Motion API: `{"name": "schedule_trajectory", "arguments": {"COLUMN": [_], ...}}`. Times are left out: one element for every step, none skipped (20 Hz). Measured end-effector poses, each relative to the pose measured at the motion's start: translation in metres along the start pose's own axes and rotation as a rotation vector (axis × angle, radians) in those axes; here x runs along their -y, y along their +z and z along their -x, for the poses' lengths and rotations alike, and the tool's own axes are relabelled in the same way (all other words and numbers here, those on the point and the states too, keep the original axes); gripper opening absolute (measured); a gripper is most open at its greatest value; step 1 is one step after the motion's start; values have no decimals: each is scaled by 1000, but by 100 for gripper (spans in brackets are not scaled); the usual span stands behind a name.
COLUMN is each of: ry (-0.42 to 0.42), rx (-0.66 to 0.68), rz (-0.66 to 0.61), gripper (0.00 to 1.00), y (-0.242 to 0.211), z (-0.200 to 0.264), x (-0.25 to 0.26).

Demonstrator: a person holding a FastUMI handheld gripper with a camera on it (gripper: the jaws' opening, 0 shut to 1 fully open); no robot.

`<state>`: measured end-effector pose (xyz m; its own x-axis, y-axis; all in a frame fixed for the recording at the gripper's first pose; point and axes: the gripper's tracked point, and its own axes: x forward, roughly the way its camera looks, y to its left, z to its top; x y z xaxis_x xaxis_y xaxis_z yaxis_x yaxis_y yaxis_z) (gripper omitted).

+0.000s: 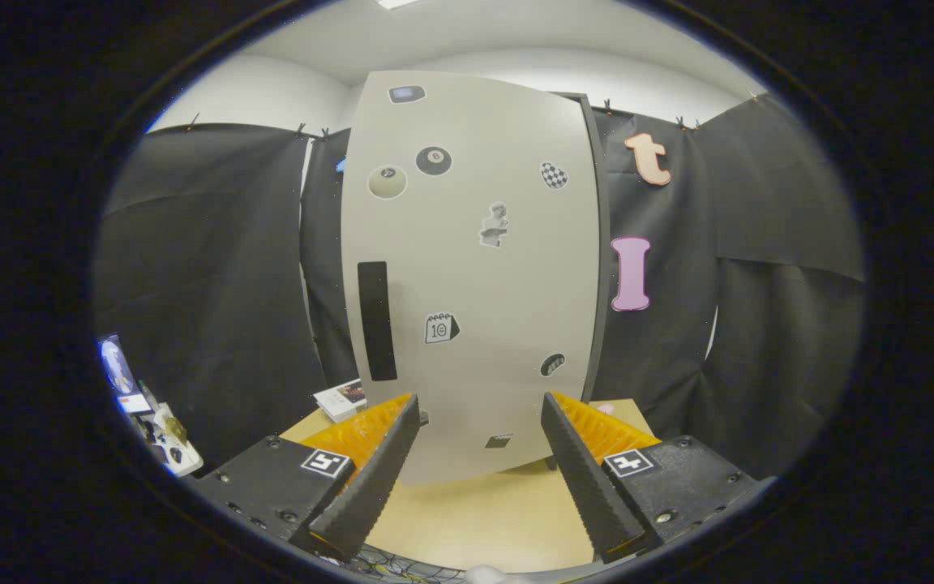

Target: Open the shoe cabinet door, grab the shoes and put them into the shoe cabinet, then close the shoe cabinet door.

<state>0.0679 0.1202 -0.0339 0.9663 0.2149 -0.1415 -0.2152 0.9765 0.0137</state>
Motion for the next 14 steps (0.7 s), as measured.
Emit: {"name": "schedule_trajectory", "arguments": {"ry": [-7,-16,-24,-33,-46,-63,-84,-103,-117,-130,-154,-177,-197,-209], "rx": [3,4,8,15,24,32,37,41,53,65,72,79,86,95], "rz": [-1,-4,-7,-7,-8,-8,-8,-10,-13,-13,-7,-2,-5,-9], "gripper": [99,99,99,99,99,99,99,99,99,99,99,99,99,99], "y": [1,2,5,9,13,15,18,20,23,27,29,30,30,29], "z": [4,9,15,22,29,37,45,53,61,69,78,88,95,101], "x": [-1,-1,-1,-1,0,1,4,6,5,5,7,12,13,14]}}
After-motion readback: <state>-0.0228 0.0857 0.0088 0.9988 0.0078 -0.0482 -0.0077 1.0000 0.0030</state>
